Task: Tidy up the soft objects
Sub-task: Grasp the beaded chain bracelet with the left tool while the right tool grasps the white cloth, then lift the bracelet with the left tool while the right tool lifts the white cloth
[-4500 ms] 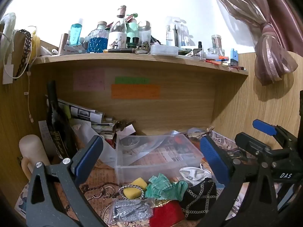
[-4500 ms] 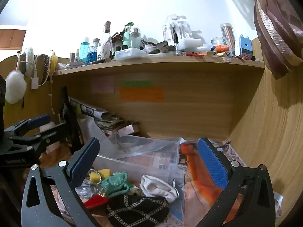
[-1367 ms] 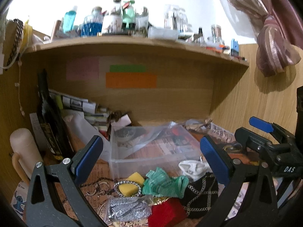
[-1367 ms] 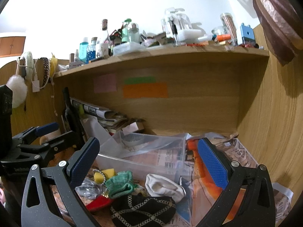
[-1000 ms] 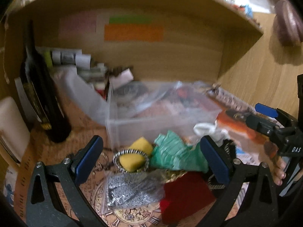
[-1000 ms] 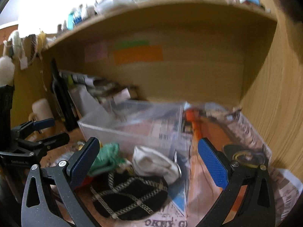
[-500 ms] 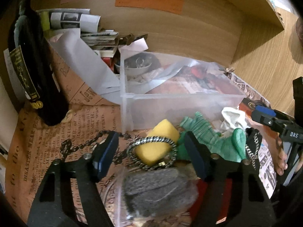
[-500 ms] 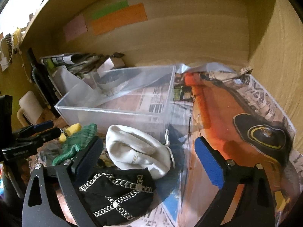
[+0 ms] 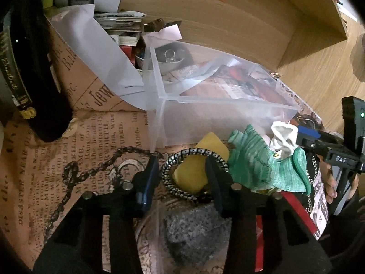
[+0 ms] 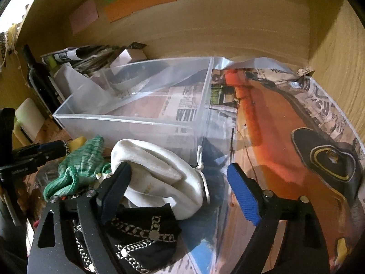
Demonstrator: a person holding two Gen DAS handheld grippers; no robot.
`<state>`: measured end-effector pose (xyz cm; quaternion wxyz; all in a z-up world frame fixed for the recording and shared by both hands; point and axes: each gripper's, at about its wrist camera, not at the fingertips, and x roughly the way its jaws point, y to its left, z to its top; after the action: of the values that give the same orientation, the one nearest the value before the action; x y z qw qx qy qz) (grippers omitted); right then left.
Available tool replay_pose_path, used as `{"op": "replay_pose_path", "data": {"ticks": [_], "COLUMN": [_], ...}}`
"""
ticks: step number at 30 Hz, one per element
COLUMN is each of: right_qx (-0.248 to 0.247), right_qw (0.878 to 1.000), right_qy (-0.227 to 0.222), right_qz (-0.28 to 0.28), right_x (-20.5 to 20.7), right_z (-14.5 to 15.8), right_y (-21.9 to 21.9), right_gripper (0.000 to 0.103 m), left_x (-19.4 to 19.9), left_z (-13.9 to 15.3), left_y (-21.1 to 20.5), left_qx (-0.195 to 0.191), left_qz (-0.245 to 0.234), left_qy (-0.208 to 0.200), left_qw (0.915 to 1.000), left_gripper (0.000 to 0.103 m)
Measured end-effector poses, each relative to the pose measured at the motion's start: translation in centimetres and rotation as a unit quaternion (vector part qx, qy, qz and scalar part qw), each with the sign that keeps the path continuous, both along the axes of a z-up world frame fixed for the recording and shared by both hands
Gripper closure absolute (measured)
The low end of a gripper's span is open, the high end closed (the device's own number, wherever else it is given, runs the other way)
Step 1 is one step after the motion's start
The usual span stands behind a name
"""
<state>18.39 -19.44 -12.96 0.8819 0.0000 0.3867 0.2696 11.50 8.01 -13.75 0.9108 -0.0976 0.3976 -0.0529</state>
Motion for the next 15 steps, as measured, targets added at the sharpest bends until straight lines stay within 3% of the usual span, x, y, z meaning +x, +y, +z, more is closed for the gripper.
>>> {"op": "replay_pose_path", "data": {"ticks": [5,11,15], "right_qx": [0.005,0.002,0.005], "right_qw": [1.000,1.000,1.000], "right_qy": [0.018,0.016,0.010], "right_qz": [0.016,0.027,0.019], "right_x": [0.4,0.2,-0.3], "right_z": [-0.5,-0.7,-0.4], "right_y": [0.3,0.6,0.2], "right_gripper": [0.045,0.074,0.080], "left_x": [0.0,-0.6,-1.7], "left_z": [-0.1,0.2,1.0], "left_y": [-0.3,-0.2,-0.3], "left_qx": [0.003,0.005,0.016], "left_qz": [-0.008,-0.001,0.008], "left_qy": [-0.013,-0.018,-0.028], "left_qw": [0.9999,0.9998,0.9994], "left_gripper": [0.079,0.088,0.088]}}
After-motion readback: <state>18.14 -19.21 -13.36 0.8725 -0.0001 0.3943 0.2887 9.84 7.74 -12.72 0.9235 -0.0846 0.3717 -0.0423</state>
